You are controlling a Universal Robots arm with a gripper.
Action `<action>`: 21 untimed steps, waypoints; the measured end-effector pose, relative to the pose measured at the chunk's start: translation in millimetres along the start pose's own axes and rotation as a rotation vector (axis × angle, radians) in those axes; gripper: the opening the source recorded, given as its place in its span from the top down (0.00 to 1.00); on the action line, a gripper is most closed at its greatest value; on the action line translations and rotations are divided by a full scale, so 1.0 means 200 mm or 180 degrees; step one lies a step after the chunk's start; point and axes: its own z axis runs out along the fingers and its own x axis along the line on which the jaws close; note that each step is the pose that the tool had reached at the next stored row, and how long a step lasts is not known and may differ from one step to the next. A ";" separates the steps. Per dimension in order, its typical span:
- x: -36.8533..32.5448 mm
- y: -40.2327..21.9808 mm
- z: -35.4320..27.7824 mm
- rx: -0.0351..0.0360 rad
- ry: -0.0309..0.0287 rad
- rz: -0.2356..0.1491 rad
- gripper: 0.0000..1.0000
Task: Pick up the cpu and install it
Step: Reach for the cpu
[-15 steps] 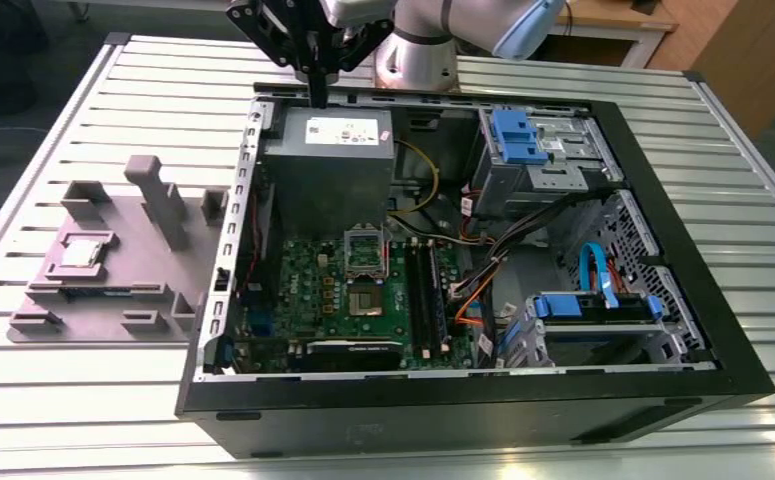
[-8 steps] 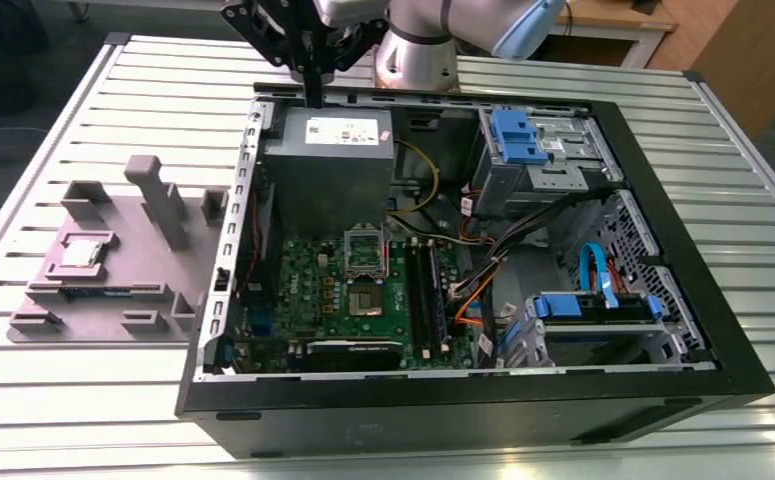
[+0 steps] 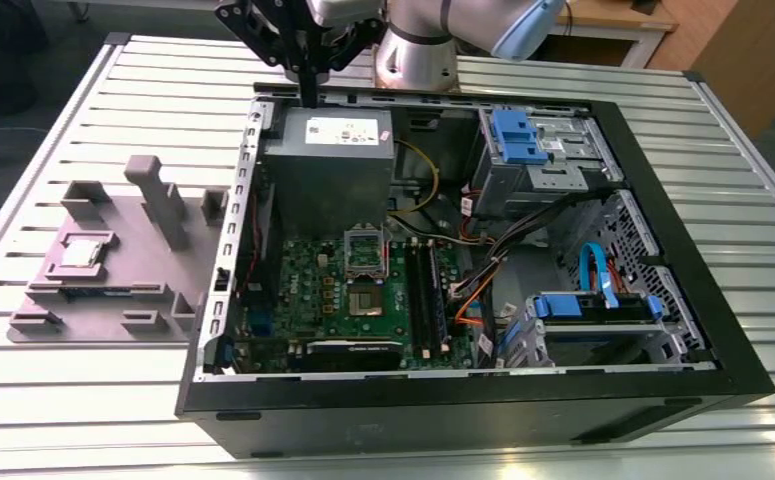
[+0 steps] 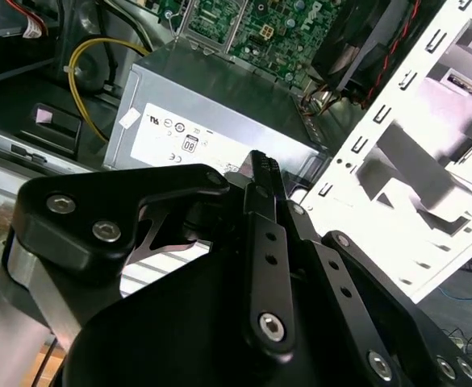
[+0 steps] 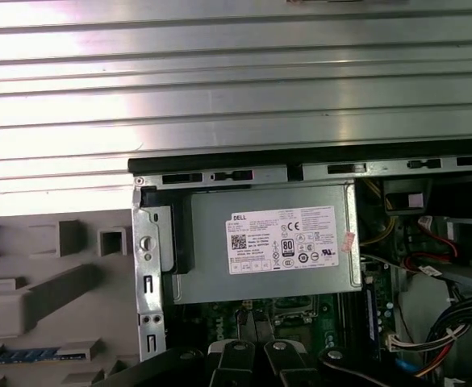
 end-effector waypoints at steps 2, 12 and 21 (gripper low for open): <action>0.005 0.000 0.000 0.0000 0.0000 0.0000 0.89; 0.048 -0.004 -0.002 0.0000 0.0000 0.0000 0.89; 0.101 -0.008 -0.003 0.0000 -0.0001 0.0000 0.89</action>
